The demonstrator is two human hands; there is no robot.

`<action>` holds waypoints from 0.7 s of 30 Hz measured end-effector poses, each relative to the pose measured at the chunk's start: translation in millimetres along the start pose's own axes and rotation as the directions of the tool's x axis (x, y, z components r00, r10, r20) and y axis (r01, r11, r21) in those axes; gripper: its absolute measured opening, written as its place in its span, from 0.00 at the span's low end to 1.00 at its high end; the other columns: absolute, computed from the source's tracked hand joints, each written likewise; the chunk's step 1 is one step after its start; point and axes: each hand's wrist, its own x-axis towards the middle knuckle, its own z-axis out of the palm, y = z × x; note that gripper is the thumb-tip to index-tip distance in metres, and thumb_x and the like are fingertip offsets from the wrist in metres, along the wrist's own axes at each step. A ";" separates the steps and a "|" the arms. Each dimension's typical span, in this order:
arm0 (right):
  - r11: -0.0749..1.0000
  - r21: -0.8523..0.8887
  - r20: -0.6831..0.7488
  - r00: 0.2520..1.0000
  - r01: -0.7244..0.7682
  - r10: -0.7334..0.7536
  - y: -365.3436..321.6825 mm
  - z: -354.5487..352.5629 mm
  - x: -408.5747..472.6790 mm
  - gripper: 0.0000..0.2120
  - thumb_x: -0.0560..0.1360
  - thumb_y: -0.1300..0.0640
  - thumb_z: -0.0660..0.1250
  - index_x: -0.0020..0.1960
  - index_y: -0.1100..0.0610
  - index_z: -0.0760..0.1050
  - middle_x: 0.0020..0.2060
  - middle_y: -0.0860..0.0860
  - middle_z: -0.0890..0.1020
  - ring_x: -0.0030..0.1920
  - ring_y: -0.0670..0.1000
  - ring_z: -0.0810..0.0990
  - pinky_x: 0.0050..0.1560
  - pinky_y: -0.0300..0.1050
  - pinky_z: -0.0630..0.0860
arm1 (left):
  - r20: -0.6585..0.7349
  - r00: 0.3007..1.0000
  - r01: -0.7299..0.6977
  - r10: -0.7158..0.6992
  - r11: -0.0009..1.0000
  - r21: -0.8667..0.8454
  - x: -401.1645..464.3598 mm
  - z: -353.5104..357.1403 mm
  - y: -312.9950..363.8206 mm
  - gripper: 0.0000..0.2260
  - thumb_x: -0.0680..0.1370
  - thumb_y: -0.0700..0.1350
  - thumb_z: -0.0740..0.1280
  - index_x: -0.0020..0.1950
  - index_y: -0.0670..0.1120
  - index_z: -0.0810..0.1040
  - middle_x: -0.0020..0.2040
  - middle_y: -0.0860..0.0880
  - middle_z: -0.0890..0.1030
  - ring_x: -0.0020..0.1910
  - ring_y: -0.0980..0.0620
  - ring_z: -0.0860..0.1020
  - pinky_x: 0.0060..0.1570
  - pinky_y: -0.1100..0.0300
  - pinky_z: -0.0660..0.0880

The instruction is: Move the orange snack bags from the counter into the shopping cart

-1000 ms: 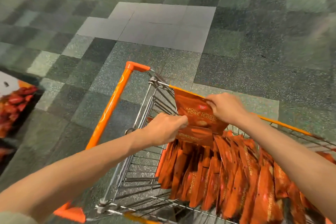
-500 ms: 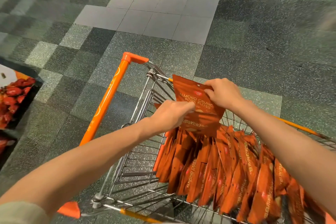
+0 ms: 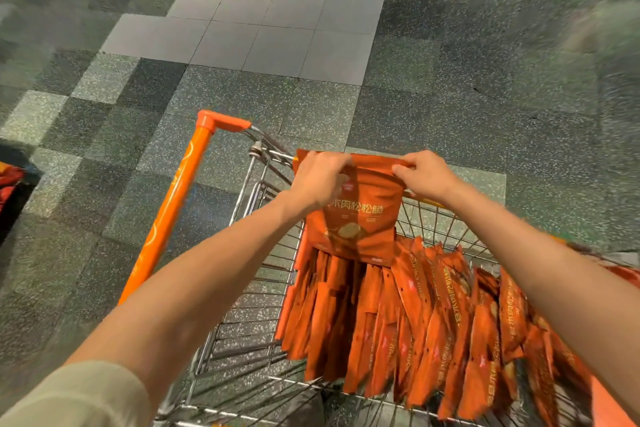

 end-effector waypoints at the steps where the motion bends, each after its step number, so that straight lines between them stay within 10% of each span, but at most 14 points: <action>1: 1.000 0.019 -0.006 1.000 -0.008 0.008 0.2 -0.2 -1.4 0.14 0.78 0.55 0.61 0.36 0.58 0.76 0.31 0.52 0.77 0.35 0.54 0.76 0.42 0.47 0.74 | -0.013 0.999 0.036 -0.036 0.999 -0.006 2.2 -1.9 0.1 0.09 0.73 0.42 0.69 0.53 0.47 0.80 0.51 0.47 0.84 0.54 0.45 0.79 0.52 0.52 0.73; 6: 0.998 0.048 -0.026 0.999 -0.035 0.036 -2.1 -0.6 -12.8 0.17 0.79 0.55 0.58 0.34 0.60 0.74 0.30 0.54 0.77 0.34 0.54 0.75 0.37 0.45 0.69 | -0.009 0.995 0.096 -0.096 0.995 -0.006 0.6 -6.2 4.2 0.08 0.73 0.42 0.69 0.52 0.49 0.80 0.51 0.47 0.84 0.53 0.44 0.79 0.54 0.51 0.73; 14: 0.999 0.022 -0.148 0.988 -0.049 0.052 -22.1 -10.2 -57.6 0.14 0.75 0.59 0.65 0.60 0.59 0.77 0.54 0.54 0.82 0.57 0.54 0.79 0.56 0.42 0.70 | -0.010 0.992 0.127 -0.129 0.983 -0.132 -27.1 -35.7 3.4 0.10 0.73 0.40 0.64 0.52 0.48 0.79 0.51 0.45 0.83 0.52 0.42 0.79 0.52 0.50 0.75; 21: 0.998 0.049 -0.284 0.959 0.026 -0.011 -56.0 -17.4 -123.9 0.14 0.75 0.60 0.63 0.60 0.56 0.75 0.44 0.50 0.83 0.50 0.53 0.82 0.57 0.49 0.76 | -0.191 0.977 0.031 -0.096 0.947 -0.319 -70.7 -81.3 10.6 0.10 0.76 0.40 0.61 0.56 0.44 0.77 0.50 0.43 0.83 0.51 0.42 0.79 0.51 0.50 0.75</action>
